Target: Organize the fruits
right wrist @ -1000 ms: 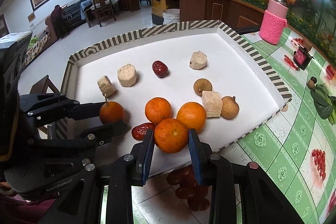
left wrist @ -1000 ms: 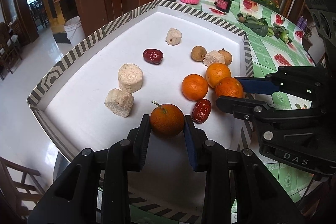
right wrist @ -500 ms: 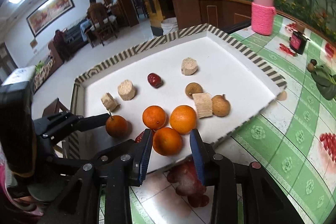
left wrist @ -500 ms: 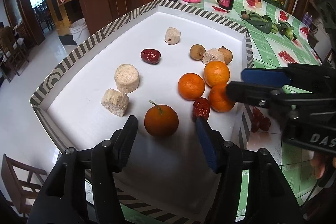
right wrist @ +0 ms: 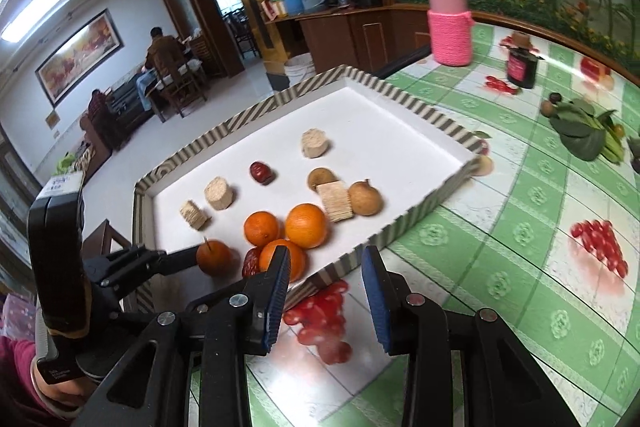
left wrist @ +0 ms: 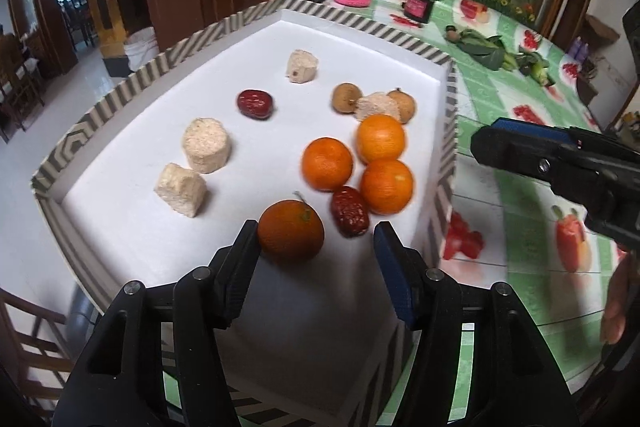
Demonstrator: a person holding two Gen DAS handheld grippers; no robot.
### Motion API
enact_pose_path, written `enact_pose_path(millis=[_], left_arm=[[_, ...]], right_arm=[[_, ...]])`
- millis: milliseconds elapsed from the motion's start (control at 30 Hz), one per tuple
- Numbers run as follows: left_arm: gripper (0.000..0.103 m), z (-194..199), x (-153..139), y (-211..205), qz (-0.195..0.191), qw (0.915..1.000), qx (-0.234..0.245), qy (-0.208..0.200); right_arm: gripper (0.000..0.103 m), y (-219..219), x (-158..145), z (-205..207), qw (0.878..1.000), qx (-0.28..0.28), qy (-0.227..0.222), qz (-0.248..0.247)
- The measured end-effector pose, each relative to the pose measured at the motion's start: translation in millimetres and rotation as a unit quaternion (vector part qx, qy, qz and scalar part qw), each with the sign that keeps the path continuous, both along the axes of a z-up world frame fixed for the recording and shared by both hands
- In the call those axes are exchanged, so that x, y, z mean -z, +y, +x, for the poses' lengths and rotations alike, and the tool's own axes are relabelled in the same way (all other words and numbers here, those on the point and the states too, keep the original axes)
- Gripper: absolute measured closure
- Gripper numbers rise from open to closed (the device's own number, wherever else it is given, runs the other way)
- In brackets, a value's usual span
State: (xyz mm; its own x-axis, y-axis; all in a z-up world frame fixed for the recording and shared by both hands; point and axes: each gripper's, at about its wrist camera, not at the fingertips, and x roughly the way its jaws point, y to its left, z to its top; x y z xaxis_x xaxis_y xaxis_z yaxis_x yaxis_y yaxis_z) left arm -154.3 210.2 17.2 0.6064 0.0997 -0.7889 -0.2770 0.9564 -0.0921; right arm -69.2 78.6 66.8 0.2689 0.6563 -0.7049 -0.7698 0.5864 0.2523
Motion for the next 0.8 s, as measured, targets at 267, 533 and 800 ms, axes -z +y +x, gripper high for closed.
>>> enact_pose_path(millis=[267,533,800], left_arm=[[0.045,7.9,-2.7,-35.0,-0.004,0.9993,0.037,0.002],[0.045,5.3,-28.7,-29.5,0.052,0.9981,0.013,-0.031],[0.045,2.1,-45.8,-6.7,0.090,0.9932,-0.032,-0.065]], right_arm=[[0.067,-26.0,-9.0,6.6,0.998,0.038,0.008,0.039],[0.067,-26.5,-14.4,-2.9,0.998,0.052,-0.010,0.043],[0.067,-15.6,-14.6,-14.3,0.997,0.056,-0.029,0.033]])
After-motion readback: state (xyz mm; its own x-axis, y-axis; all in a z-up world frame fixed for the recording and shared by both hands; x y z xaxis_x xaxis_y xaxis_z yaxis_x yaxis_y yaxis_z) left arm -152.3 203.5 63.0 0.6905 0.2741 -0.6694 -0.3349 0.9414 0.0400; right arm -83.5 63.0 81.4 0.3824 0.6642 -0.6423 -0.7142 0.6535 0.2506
